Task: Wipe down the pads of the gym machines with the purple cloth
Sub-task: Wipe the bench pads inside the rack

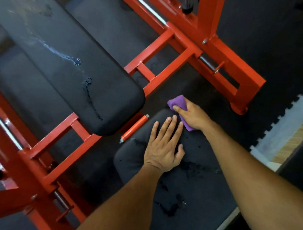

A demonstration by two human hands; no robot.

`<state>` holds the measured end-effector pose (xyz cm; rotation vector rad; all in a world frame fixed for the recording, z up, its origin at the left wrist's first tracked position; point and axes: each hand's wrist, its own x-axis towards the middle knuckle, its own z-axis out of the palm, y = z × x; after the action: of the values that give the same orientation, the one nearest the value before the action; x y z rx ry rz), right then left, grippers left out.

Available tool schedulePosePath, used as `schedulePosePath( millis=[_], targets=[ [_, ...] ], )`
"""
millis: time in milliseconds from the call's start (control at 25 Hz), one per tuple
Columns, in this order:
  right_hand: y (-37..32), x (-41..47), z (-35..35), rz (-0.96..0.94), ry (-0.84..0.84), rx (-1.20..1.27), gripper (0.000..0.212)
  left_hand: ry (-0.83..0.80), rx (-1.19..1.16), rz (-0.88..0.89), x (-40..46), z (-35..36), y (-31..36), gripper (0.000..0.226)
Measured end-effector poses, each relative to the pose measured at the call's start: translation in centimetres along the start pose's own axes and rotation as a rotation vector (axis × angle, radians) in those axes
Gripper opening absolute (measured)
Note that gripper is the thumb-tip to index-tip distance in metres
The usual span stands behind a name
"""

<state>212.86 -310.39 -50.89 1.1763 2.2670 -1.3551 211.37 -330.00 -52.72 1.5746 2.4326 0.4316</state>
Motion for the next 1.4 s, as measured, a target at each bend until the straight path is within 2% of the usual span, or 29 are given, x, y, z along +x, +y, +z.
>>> schedulePosePath(
  millis=[80,160,200,280,360,440,520,600,680,720,800,960,1040,1080,1120,1240,1400],
  targets=[
    [-0.1,-1.9,-0.3,0.002,0.014,-0.127,0.055,-0.003,-0.133,0.039,-0.3,-1.0,-0.5,0.067],
    [-0.3,-2.8,-0.4,0.012,0.027,-0.254,0.062,0.045,-0.191,0.148,-0.4,-2.5,-3.9,0.061],
    [-0.3,-2.8,-0.3,0.016,0.041,-0.284,0.062,0.097,-0.132,0.178,-0.1,-3.5,-6.9,0.058],
    [-0.5,-2.8,0.2,0.041,0.062,-0.319,0.061,0.153,0.085,0.088,0.8,-5.7,-14.3,0.057],
    [-1.3,-2.6,0.2,0.035,0.107,-0.361,0.054,0.054,0.246,-0.011,2.6,-7.8,-20.9,0.063],
    [-2.3,-3.0,0.5,-0.120,0.166,-0.370,0.046,-0.090,0.272,0.034,3.7,-8.4,-24.7,0.070],
    [-3.8,-3.2,1.2,-0.289,0.170,-0.366,0.049,-0.089,0.251,0.070,3.9,-8.1,-25.4,0.070],
    [-5.2,-2.1,2.1,-0.237,0.146,-0.511,0.061,-0.062,0.216,0.062,3.8,-8.1,-25.3,0.068],
    [-7.1,-1.5,3.9,-0.162,0.216,-0.656,0.045,-0.040,0.204,0.053,3.5,-8.2,-25.4,0.067],
    [-7.7,-1.9,4.9,-0.204,0.268,-0.717,0.036,-0.034,0.197,0.059,3.5,-8.2,-25.5,0.067],
    [-8.7,-4.0,8.0,-0.326,0.296,-0.804,0.031,-0.013,0.166,0.086,3.8,-8.1,-25.8,0.068],
    [-10.7,-9.3,14.9,-0.464,0.146,-0.708,0.035,0.025,0.151,0.094,3.7,-7.8,-26.0,0.071],
    [-10.8,-10.1,15.3,-0.581,0.076,-0.755,0.038,0.054,0.147,0.105,3.6,-7.6,-26.1,0.071],
    [-10.3,-9.2,14.4,-0.605,0.102,-0.789,0.039,0.066,0.144,0.109,3.6,-7.5,-26.1,0.071],
    [-9.8,-7.9,13.0,-0.564,0.170,-0.824,0.040,0.067,0.141,0.113,3.6,-7.4,-26.2,0.071],
    [-8.7,-3.7,8.7,-0.270,0.436,-0.827,0.039,0.052,0.154,0.110,3.7,-7.3,-26.4,0.071],
    [-9.7,-5.9,12.8,-0.265,0.441,-0.703,0.028,0.016,0.157,0.105,3.7,-7.4,-26.2,0.075]
  ],
)
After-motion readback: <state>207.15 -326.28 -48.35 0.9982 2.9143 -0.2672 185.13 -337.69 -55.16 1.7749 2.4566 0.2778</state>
